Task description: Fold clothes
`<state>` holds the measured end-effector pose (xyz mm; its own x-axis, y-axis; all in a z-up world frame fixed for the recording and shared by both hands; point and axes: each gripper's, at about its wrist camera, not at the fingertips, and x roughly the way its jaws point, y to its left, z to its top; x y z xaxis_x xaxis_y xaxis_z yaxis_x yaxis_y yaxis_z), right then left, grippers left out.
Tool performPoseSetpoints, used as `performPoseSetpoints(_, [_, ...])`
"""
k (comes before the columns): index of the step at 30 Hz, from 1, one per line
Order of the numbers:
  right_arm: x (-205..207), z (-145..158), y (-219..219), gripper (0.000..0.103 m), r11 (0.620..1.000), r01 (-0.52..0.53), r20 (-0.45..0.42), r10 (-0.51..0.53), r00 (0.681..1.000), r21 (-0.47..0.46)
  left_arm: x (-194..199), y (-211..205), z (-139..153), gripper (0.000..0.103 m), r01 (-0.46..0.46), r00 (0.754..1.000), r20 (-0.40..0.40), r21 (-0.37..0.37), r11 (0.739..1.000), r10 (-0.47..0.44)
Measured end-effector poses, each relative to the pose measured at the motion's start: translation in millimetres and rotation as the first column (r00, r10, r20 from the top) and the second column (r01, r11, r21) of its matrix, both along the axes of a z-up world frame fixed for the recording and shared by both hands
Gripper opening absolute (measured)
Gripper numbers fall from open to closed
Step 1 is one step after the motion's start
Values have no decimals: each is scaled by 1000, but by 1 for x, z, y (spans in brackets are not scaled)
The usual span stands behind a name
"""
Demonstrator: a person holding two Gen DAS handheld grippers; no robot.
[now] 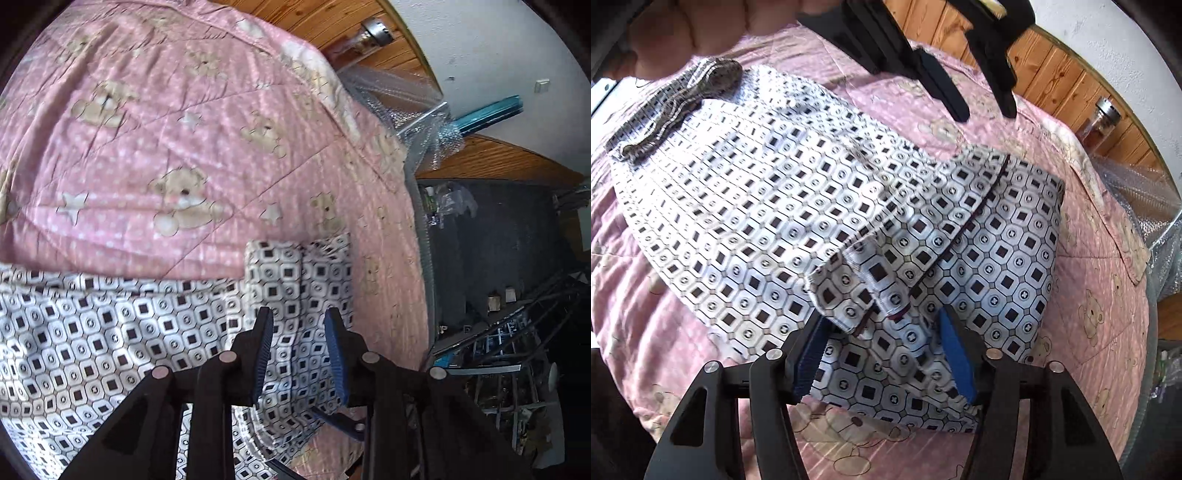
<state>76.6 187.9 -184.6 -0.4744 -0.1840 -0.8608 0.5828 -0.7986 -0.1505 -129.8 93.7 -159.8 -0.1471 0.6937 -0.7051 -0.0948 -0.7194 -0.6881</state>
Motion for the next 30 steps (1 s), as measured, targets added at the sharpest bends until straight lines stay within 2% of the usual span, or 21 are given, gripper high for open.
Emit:
performPoseSetpoints(2, [-6, 3, 9, 19, 999, 36, 17, -36, 999, -25, -3, -3, 0, 31, -15, 1000, 7, -4, 1000, 15])
performPoseSetpoints(5, [-14, 7, 23, 11, 994, 91, 44, -88, 995, -61, 5, -16, -17, 31, -67, 995, 78, 21, 998, 65])
performPoseSetpoints(7, [-15, 22, 38, 10, 982, 146, 43, -141, 989, -118, 15, -23, -35, 31, -104, 982, 162, 53, 993, 94])
performPoseSetpoints(10, [-14, 34, 49, 10, 968, 193, 39, -189, 981, -160, 32, -24, -49, 38, -146, 967, 222, 98, 984, 122])
performPoseSetpoints(12, [-13, 37, 52, 10, 963, 211, 33, -209, 977, -168, 39, -24, -51, 46, -204, 957, 248, 198, 959, 152])
performPoseSetpoints(13, [-13, 39, 54, 10, 960, 220, 30, -218, 975, -172, 40, -23, -53, 53, -229, 949, 267, 224, 947, 166])
performPoseSetpoints(14, [-13, 41, 56, 10, 957, 229, 28, -228, 973, -177, 41, -21, -54, 55, -253, 941, 287, 248, 935, 178])
performPoseSetpoints(16, [-11, 45, 57, 10, 952, 241, 20, -241, 970, -188, 39, -17, -57, 56, -278, 929, 321, 273, 921, 185])
performPoseSetpoints(18, [-9, 47, 57, 10, 949, 245, 8, -248, 969, -197, 38, -11, -61, 58, -278, 923, 342, 272, 921, 178])
performPoseSetpoints(21, [-12, 46, 63, 10, 944, 268, -11, -275, 961, -192, 41, -5, -66, 59, -271, 910, 373, 210, 939, 179])
performPoseSetpoints(22, [-15, 45, 67, 10, 941, 279, -13, -287, 958, -191, 43, -7, -66, 59, -287, 906, 375, 198, 937, 198])
performPoseSetpoints(25, [-17, 46, 74, 10, 937, 281, -2, -288, 958, -207, 55, -13, -59, 60, -338, 899, 368, 233, 912, 239])
performPoseSetpoints(27, [-17, 49, 74, 10, 942, 248, 6, -253, 967, -228, 58, -9, -61, 63, -351, 893, 383, 263, 899, 237])
performPoseSetpoints(30, [-12, 53, 68, 10, 961, 172, -3, -177, 984, -218, 46, 8, -65, 64, -337, 895, 390, 272, 901, 216])
